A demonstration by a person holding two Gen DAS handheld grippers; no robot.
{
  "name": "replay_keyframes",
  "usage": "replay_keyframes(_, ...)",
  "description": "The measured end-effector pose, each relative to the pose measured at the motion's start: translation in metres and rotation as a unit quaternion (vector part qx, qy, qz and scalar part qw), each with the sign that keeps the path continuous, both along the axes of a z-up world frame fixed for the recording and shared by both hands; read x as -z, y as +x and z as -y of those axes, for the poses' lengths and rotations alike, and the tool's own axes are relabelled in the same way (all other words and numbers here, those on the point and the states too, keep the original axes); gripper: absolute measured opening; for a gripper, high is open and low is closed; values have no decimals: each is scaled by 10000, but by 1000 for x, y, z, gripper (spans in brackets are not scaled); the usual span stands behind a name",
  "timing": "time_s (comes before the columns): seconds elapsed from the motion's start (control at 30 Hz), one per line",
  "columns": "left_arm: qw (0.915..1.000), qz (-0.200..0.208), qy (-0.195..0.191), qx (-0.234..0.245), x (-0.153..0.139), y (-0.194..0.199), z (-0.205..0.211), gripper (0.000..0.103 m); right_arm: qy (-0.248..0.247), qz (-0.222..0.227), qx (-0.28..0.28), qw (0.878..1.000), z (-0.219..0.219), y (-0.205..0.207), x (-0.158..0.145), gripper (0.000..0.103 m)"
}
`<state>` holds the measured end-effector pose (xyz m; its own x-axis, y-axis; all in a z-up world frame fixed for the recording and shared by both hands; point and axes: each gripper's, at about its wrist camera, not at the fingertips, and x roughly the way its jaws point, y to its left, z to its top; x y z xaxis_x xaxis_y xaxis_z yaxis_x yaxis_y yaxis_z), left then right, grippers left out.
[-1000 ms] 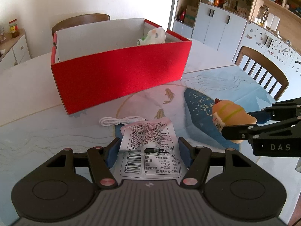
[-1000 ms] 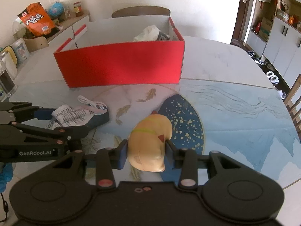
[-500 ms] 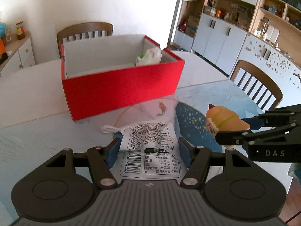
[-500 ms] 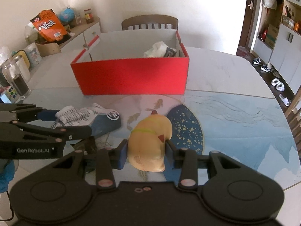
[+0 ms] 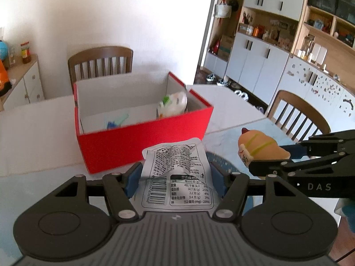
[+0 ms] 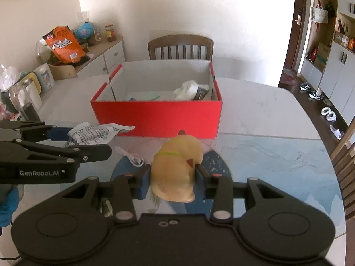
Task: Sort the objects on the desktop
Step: 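Lift both held items and carry them over the red shoebox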
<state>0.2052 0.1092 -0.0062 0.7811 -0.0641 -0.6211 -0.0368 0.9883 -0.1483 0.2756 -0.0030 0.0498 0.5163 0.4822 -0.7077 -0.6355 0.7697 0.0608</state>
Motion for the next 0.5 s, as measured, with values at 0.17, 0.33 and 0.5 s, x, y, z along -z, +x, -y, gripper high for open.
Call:
replay_keyframes(0.17, 9997, 218, -25, -55, -17, 8, -8, 64, 115, 144, 54, 9998, -2, 9, -15, 40)
replay_keyframes(0.33, 9992, 375, -46, -97, -31, 18, -18, 64, 204, 258, 94, 9994, -9, 18, -26, 40)
replay_keyframes(0.5, 9988, 469, -56, -131, -41, 29, -29, 64, 261, 336, 98, 9990, -21, 26, -33, 40)
